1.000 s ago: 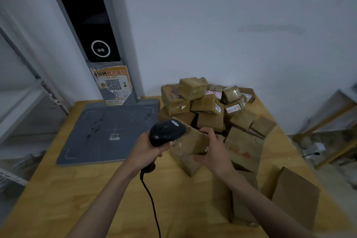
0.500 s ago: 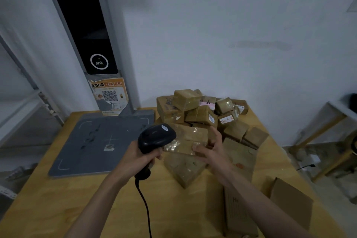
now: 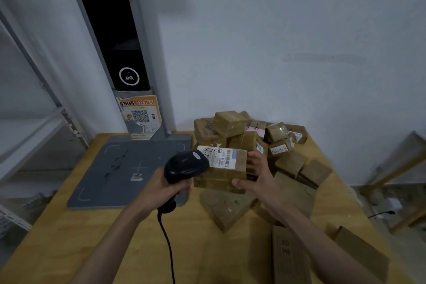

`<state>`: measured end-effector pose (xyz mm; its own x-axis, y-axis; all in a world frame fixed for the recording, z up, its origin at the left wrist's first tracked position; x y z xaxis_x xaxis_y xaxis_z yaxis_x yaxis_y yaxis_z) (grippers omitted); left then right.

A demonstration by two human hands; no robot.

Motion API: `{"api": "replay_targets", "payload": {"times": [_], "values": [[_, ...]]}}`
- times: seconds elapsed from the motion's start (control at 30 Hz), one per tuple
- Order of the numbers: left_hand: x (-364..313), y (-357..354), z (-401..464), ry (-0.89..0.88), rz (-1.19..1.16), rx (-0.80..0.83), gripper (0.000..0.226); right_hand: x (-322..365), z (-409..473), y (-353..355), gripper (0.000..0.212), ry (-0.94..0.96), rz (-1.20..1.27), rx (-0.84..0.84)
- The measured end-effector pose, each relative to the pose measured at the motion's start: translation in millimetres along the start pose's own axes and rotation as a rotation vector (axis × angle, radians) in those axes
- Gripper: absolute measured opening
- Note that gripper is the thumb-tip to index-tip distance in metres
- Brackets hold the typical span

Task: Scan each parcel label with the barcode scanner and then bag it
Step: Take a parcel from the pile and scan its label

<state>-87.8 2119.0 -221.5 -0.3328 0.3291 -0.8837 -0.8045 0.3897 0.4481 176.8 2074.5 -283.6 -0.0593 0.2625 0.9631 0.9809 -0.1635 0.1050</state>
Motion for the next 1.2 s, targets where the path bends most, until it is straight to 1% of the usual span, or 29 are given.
{"api": "replay_targets", "payload": {"times": [0.07, 0.1, 0.17, 0.2, 0.3, 0.37, 0.5, 0.63, 0.77, 0.83, 0.9, 1.0, 1.2], "values": [[-1.5, 4.6, 5.3, -0.016, 0.085, 0.035, 0.003, -1.7, 2.0, 2.8, 0.088, 0.030, -0.071, -0.051], [-4.4, 7.1, 8.3, -0.042, 0.132, 0.049, 0.010, -1.5, 2.6, 4.4, 0.094, 0.053, -0.122, -0.086], [-13.2, 11.0, 14.5, -0.115, 0.243, 0.070, 0.035, -1.0, 2.9, 7.1, 0.101, 0.098, -0.225, -0.131], [-19.1, 12.3, 18.1, -0.145, 0.305, 0.082, 0.041, 0.1, 2.3, 8.1, 0.102, 0.122, -0.272, -0.141], [-40.0, 11.5, 30.9, -0.228, 0.474, 0.148, 0.033, -0.2, 3.3, 14.8, 0.094, 0.184, -0.366, -0.172], [-53.3, 10.2, 38.2, -0.286, 0.575, 0.211, 0.034, 0.7, 4.0, 17.8, 0.089, 0.203, -0.385, -0.168], [-69.0, 7.4, 45.3, -0.306, 0.669, 0.295, 0.038, 4.9, 4.4, 21.7, 0.087, 0.235, -0.393, -0.170], [-77.3, 6.4, 43.4, -0.321, 0.662, 0.315, 0.031, 6.2, 5.3, 24.5, 0.088, 0.262, -0.403, -0.187], [-82.2, 7.0, 37.0, -0.331, 0.623, 0.336, 0.048, 7.4, 3.9, 23.5, 0.087, 0.286, -0.400, -0.183], [-83.1, 7.3, 35.8, -0.330, 0.621, 0.337, 0.050, 7.2, 3.3, 23.4, 0.087, 0.296, -0.414, -0.182], [-82.6, 8.9, 35.4, -0.337, 0.636, 0.336, 0.049, 7.1, 3.0, 23.8, 0.087, 0.296, -0.421, -0.183], [-78.0, 12.8, 35.4, -0.329, 0.649, 0.334, 0.039, 7.2, 2.9, 25.0, 0.088, 0.301, -0.429, -0.185], [-80.2, 17.0, 35.8, -0.332, 0.705, 0.320, 0.039, 7.3, 1.9, 28.0, 0.086, 0.309, -0.441, -0.176]]}}
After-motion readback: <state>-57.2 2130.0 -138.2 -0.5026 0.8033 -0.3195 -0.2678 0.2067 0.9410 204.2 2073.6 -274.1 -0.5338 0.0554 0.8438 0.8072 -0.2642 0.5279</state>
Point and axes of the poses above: each hand's wrist, its own z-axis towards the middle knuckle, its own y-axis out of the back of the hand, x = y × z, the point moved 3 cm from there along z, towards the middle knuckle, and after that the axes turned 14 degrees about -y, right-handed, at the moved point
